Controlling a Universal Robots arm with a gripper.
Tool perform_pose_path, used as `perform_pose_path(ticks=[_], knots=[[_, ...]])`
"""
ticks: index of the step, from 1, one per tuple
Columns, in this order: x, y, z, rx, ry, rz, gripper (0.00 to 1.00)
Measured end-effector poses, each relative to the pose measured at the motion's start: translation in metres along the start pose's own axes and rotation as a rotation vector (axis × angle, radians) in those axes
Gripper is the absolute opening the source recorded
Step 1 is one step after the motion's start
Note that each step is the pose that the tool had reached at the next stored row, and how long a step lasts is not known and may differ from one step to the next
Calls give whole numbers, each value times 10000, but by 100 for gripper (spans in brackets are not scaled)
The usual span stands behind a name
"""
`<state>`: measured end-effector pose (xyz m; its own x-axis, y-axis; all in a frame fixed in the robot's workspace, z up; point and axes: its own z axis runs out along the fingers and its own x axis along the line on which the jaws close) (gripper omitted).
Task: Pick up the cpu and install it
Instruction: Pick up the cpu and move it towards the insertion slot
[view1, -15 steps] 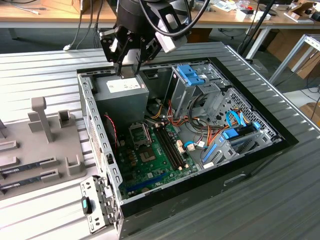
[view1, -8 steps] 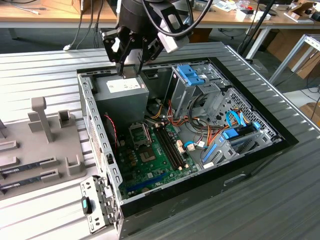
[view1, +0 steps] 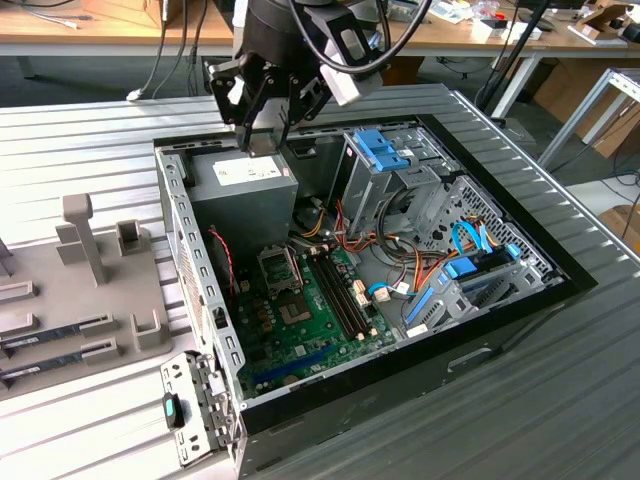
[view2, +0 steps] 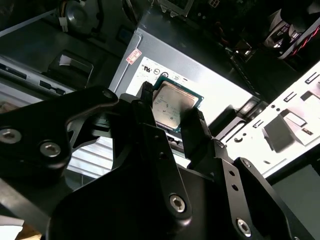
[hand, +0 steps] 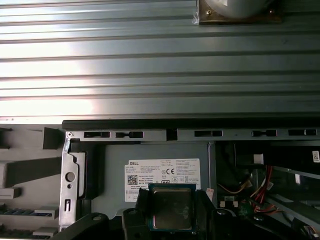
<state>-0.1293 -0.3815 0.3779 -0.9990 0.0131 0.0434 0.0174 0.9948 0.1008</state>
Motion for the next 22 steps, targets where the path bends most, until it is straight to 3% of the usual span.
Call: perform_pose_path(ticks=[22], knots=[[-174, -1, 11, -1, 0, 0, 47]])
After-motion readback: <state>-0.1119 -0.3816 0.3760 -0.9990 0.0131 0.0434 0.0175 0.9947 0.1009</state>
